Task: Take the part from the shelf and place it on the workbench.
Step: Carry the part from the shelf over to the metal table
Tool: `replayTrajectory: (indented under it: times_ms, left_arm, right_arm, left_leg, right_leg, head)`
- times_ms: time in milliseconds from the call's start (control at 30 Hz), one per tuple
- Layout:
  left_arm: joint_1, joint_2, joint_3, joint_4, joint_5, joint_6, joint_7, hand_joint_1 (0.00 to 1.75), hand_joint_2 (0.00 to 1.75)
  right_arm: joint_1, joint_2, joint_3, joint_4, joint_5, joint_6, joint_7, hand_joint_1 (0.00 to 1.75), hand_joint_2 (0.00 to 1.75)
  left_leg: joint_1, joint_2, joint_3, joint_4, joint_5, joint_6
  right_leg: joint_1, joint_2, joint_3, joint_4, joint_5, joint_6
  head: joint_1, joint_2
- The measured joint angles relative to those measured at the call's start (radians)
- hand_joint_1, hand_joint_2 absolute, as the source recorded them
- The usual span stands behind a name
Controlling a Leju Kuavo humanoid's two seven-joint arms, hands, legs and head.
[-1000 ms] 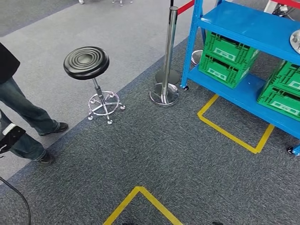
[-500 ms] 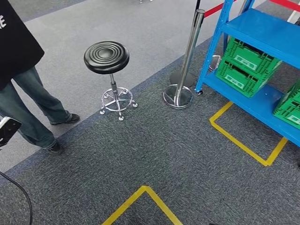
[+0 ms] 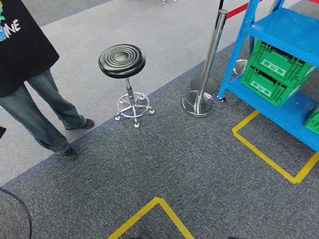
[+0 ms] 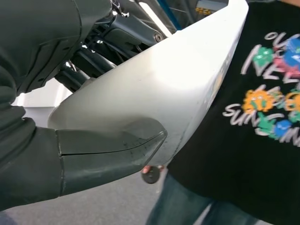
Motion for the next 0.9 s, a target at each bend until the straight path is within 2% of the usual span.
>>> replayTrajectory:
  times_ms: [33,67,100,167,200,267,333,367,400,467,500,533,567,633,667,700,800,867,900]
  left_arm:
    - [0.001,-0.001,0.001,0.002,0.0,0.0,0.0,1.75,1.75]
    - [0.001,-0.001,0.002,0.002,0.001,0.0,-0.001,1.75,1.75]
    - [0.0,0.0,0.004,0.003,0.001,0.0,-0.002,1.75,1.75]
    - [-0.005,0.001,0.007,0.003,0.003,0.0,-0.003,1.75,1.75]
    - [-0.007,0.001,0.008,0.003,0.003,-0.001,-0.003,1.75,1.75]
    - [-0.009,0.001,0.01,0.004,0.004,-0.003,-0.004,1.75,1.75]
    - [-0.011,0.002,0.012,0.004,0.004,-0.005,-0.004,1.75,1.75]
    - [-0.012,0.003,0.014,0.004,0.004,-0.006,-0.004,1.75,1.75]
    - [-0.014,0.003,0.015,0.004,0.004,-0.007,-0.005,1.75,1.75]
    - [-0.015,0.001,0.016,0.007,0.004,-0.009,-0.005,1.75,1.75]
    - [-0.015,0.0,0.016,0.009,0.004,-0.011,-0.006,1.75,1.75]
    - [-0.015,-0.001,0.016,0.01,0.004,-0.012,-0.006,1.75,1.75]
    - [-0.015,-0.002,0.016,0.012,0.004,-0.013,-0.006,1.75,1.75]
    - [-0.016,-0.003,0.016,0.013,0.004,-0.014,-0.006,1.75,1.75]
    - [-0.017,-0.004,0.016,0.013,0.004,-0.014,-0.006,1.75,1.75]
    - [-0.018,-0.004,0.017,0.013,0.004,-0.014,-0.006,1.75,1.75]
    - [-0.018,-0.005,0.018,0.015,0.004,-0.014,-0.008,1.75,1.75]
    - [-0.021,-0.002,0.019,0.018,0.003,-0.014,-0.01,1.75,1.75]
    - [-0.024,-0.001,0.019,0.019,0.003,-0.014,-0.01,1.75,1.75]
  right_arm:
    - [0.0,0.0,0.0,0.0,0.0,0.0,0.0,0.0,0.0]
    - [0.0,0.0,0.0,0.0,0.0,0.0,0.0,0.0,0.0]
    - [0.0,0.0,0.0,0.0,0.0,0.0,0.0,0.0,0.0]
    - [-0.001,0.001,0.0,0.0,0.0,0.0,-0.002,0.0,0.0]
    - [-0.001,0.001,0.0,0.0,0.0,0.0,-0.002,0.0,0.0]
    - [-0.002,0.001,0.0,0.0,0.0,0.0,-0.003,0.0,0.0]
    - [-0.002,0.001,0.0,0.0,0.0,0.0,-0.003,0.0,0.0]
    - [-0.002,0.001,0.0,0.0,0.001,0.0,-0.003,0.0,0.0]
    - [-0.002,0.001,0.0,0.0,0.001,0.0,-0.003,0.0,0.0]
    - [-0.001,0.001,-0.001,0.0,0.001,0.0,-0.003,0.0,0.0]
    - [0.0,0.001,-0.001,0.0,0.002,0.0,-0.002,0.0,0.0]
    - [0.001,0.001,-0.001,0.0,0.002,0.0,-0.002,0.0,0.0]
    - [0.001,0.001,-0.001,0.0,0.002,0.0,-0.002,0.0,0.0]
    - [0.0,0.001,-0.001,0.0,0.003,0.0,-0.001,0.0,0.0]
    - [-0.001,0.001,-0.001,0.0,0.003,0.0,-0.002,0.0,0.0]
    - [-0.001,0.001,-0.001,0.0,0.003,0.0,-0.002,0.0,0.0]
    - [-0.002,0.001,-0.001,0.0,0.004,0.0,0.0,0.0,0.0]
    - [-0.002,0.002,-0.001,0.0,0.006,0.001,-0.002,0.0,0.0]
    - [-0.002,0.002,-0.001,0.0,0.006,0.001,-0.002,0.0,0.0]
  left_leg:
    - [0.001,0.002,0.003,-0.006,0.015,-0.001]
    - [0.001,0.005,0.025,-0.05,0.046,-0.001]
    - [0.001,0.015,0.061,-0.118,0.082,0.0]
    - [-0.004,0.036,0.121,-0.234,0.121,0.006]
    - [-0.007,0.042,0.134,-0.261,0.123,0.012]
    - [-0.01,0.034,0.134,-0.269,0.119,0.027]
    - [-0.008,0.026,0.134,-0.273,0.122,0.041]
    - [-0.007,0.023,0.134,-0.275,0.124,0.047]
    - [-0.006,0.019,0.134,-0.276,0.124,0.052]
    - [-0.009,0.01,0.133,-0.276,0.124,0.057]
    - [-0.01,0.005,0.133,-0.276,0.124,0.058]
    - [-0.01,0.0,0.133,-0.275,0.124,0.058]
    - [-0.011,-0.005,0.135,-0.275,0.124,0.057]
    - [-0.012,-0.016,0.137,-0.274,0.122,0.055]
    - [-0.013,-0.021,0.136,-0.273,0.122,0.051]
    - [-0.013,-0.025,0.134,-0.272,0.123,0.046]
    - [-0.008,-0.033,0.127,-0.271,0.125,0.029]
    - [-0.005,-0.023,0.113,-0.236,0.099,0.02]
    - [-0.004,-0.014,0.093,-0.192,0.073,0.015]
  right_leg:
    - [0.0,-0.005,0.001,0.0,-0.001,0.001]
    - [0.0,-0.01,0.003,0.001,-0.002,0.003]
    - [0.0,-0.015,0.005,0.001,-0.004,0.006]
    - [0.005,-0.023,0.007,0.004,-0.01,0.015]
    - [0.008,-0.027,0.007,0.005,-0.012,0.019]
    - [0.009,-0.037,0.007,0.005,-0.014,0.028]
    - [0.007,-0.031,-0.002,0.022,-0.03,0.039]
    - [0.006,-0.021,-0.018,0.056,-0.053,0.043]
    - [0.005,-0.009,-0.045,0.113,-0.083,0.046]
    - [0.004,0.002,-0.112,0.248,-0.14,0.047]
    - [0.004,0.003,-0.136,0.29,-0.148,0.046]
    - [0.004,0.004,-0.142,0.295,-0.136,0.045]
    - [0.004,0.006,-0.128,0.259,-0.105,0.042]
    - [0.004,0.022,-0.066,0.121,-0.032,0.034]
    - [0.003,0.032,-0.037,0.061,-0.011,0.03]
    - [0.003,0.04,-0.019,0.026,-0.003,0.027]
    - [0.005,0.035,-0.009,0.007,-0.001,0.018]
    - [0.002,0.026,-0.004,0.0,0.003,0.007]
    - [0.0,0.02,-0.002,-0.003,0.005,0.003]
  head:
    - [0.0,0.0]
    - [0.0,0.0]
    - [0.0,0.0]
    - [0.001,0.0]
    - [0.001,0.0]
    - [0.003,0.0]
    - [0.005,0.0]
    - [0.006,0.0]
    - [0.008,0.0]
    - [0.009,0.0]
    - [0.01,0.0]
    - [0.01,0.0]
    - [0.01,0.0]
    - [0.01,0.0]
    - [0.009,0.0]
    - [0.009,0.0]
    - [0.009,0.0]
    - [0.006,0.0]
    - [0.004,0.0]
